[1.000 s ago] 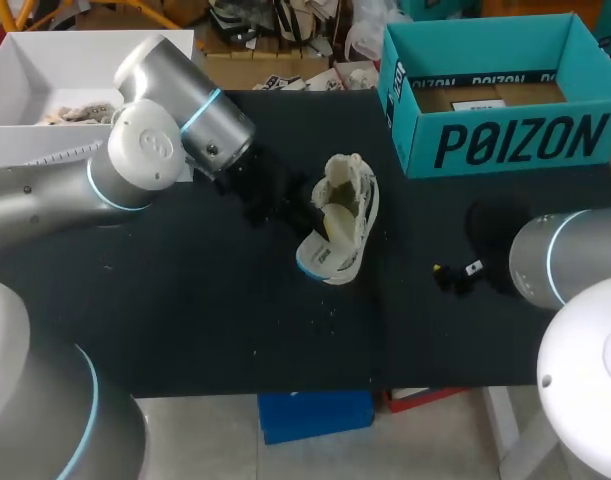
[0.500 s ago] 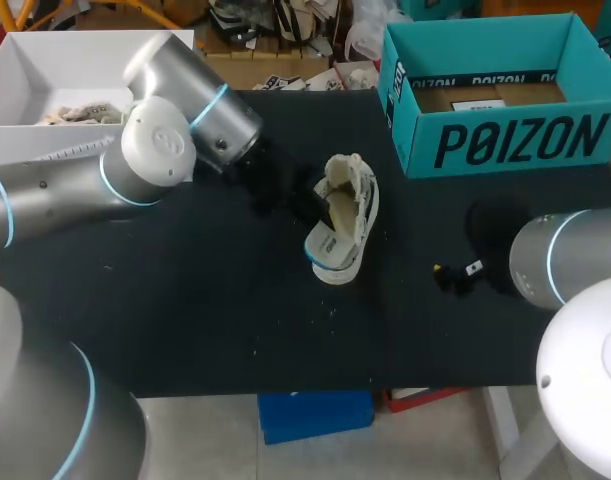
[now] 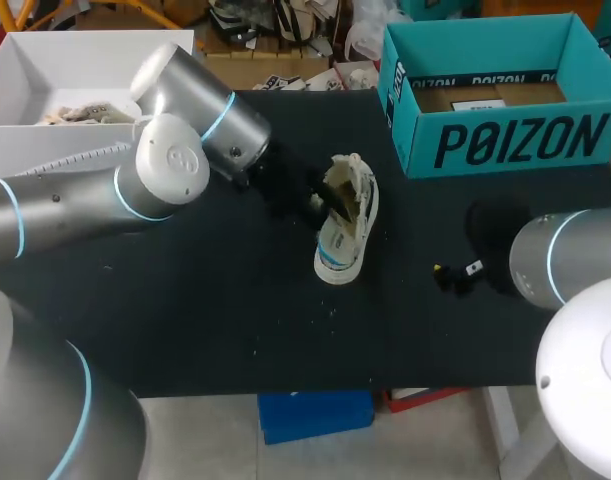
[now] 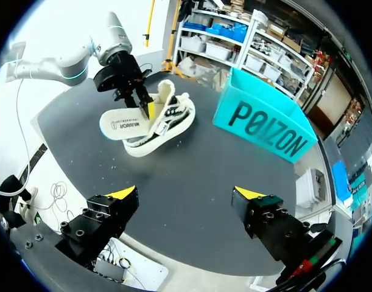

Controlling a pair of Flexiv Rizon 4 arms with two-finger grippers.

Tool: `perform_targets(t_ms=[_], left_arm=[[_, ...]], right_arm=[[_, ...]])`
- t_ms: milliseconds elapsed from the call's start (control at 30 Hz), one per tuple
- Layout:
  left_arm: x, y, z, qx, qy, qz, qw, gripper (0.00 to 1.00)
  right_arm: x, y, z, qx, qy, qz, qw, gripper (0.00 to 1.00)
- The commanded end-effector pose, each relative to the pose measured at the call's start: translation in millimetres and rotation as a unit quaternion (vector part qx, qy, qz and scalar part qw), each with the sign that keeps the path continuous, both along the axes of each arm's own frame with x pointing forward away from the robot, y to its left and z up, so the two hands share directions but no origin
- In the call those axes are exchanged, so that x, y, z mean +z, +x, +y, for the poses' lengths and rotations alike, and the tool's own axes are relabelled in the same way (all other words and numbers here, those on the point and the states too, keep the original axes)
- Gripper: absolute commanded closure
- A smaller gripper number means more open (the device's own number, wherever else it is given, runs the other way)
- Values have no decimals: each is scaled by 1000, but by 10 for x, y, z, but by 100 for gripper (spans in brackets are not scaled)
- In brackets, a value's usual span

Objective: Take the shoe out of the shoebox, open the shoe tongue, remove and reinsert the insole, then place the shoe into the shoebox

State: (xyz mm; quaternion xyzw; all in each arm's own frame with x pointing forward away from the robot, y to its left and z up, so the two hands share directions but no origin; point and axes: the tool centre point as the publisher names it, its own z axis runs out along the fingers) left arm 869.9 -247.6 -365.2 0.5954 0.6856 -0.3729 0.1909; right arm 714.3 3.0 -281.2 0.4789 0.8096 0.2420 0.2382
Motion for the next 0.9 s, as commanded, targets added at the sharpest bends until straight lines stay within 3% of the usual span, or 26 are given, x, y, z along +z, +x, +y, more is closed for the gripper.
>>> perform_targets(t_ms=[33,200,333,400,533,600,667,900], left_arm=[[165,-124,141,-1,1,2,1000,23],[265,-295,213,-12,13,0,1000,26],[272,-368,233,-15,18,5,1000,35],[259,-402,226,-19,22,8,1000,51],[216,-494,191,-45,37,18,998,63],[196,-533,190,-52,44,21,997,75],[189,-542,199,-52,45,23,997,100],[121,-456,221,-42,28,32,998,100]], right_arm=[[-16,1,13,-1,0,-1,1000,0],[-16,1,13,-1,0,-1,1000,0],[-16,1,13,-1,0,-1,1000,0],[-16,1,13,-1,0,-1,1000,0],[-16,1,13,-1,0,-1,1000,0],[-16,1,13,-1,0,-1,1000,0],[-16,1,13,-1,0,-1,1000,0],[-16,1,13,-1,0,-1,1000,0]])
